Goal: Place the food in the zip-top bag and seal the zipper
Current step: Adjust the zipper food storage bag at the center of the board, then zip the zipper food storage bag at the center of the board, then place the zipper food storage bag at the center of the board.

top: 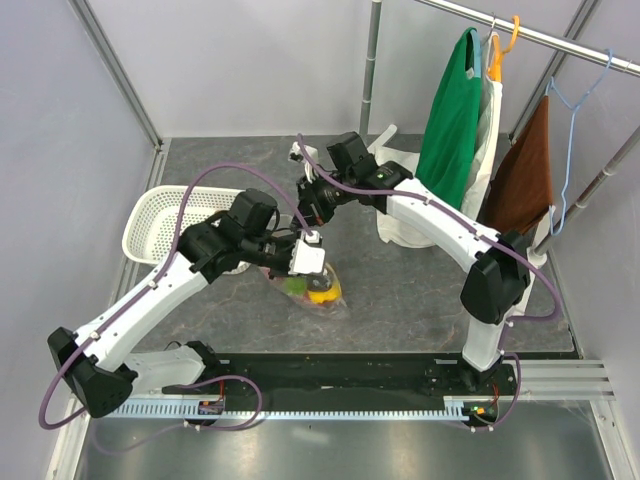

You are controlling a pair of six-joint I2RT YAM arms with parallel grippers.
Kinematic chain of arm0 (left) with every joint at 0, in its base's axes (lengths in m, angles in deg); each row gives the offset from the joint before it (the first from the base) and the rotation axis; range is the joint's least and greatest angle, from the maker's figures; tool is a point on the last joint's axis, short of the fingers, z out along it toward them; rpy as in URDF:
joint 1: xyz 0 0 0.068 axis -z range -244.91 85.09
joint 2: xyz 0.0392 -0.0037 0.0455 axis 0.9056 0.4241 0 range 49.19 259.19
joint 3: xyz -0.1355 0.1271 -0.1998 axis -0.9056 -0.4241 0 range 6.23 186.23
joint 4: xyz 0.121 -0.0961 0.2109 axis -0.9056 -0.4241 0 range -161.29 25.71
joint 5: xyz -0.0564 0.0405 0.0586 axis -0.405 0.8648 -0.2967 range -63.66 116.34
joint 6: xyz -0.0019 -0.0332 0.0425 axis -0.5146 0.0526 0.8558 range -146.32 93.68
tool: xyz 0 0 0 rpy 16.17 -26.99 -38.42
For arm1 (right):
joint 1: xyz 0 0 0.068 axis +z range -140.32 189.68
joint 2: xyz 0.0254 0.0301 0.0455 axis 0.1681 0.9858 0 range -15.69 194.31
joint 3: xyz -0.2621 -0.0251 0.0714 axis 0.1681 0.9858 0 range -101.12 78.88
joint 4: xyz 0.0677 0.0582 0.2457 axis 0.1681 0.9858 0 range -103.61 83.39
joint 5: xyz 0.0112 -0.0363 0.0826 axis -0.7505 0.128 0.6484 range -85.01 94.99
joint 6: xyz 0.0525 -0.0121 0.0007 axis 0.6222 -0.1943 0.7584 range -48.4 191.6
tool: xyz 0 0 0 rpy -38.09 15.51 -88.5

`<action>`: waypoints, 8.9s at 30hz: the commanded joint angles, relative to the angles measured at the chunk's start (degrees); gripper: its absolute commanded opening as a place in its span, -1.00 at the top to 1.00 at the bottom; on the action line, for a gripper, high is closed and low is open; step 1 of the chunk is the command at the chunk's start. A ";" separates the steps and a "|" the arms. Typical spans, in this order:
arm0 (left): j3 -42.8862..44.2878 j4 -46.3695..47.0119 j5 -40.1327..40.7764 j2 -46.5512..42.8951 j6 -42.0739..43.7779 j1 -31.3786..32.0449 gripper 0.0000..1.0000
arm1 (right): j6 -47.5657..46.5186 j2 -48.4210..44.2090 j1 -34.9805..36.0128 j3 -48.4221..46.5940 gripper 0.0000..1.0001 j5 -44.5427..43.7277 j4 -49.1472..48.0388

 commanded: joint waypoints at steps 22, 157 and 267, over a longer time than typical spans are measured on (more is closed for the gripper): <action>-5.52 24.06 15.87 -1.65 -40.06 0.19 0.96 | -4.34 -28.37 -8.57 14.23 -0.67 -6.53 -5.72; 6.26 6.40 -4.07 9.70 1.31 -12.81 0.79 | -32.12 -48.16 -0.30 45.28 1.00 -12.41 -19.87; 17.81 -0.11 1.56 27.11 -18.71 -10.47 0.96 | -7.77 -48.52 -2.85 33.68 -0.96 -21.28 -19.52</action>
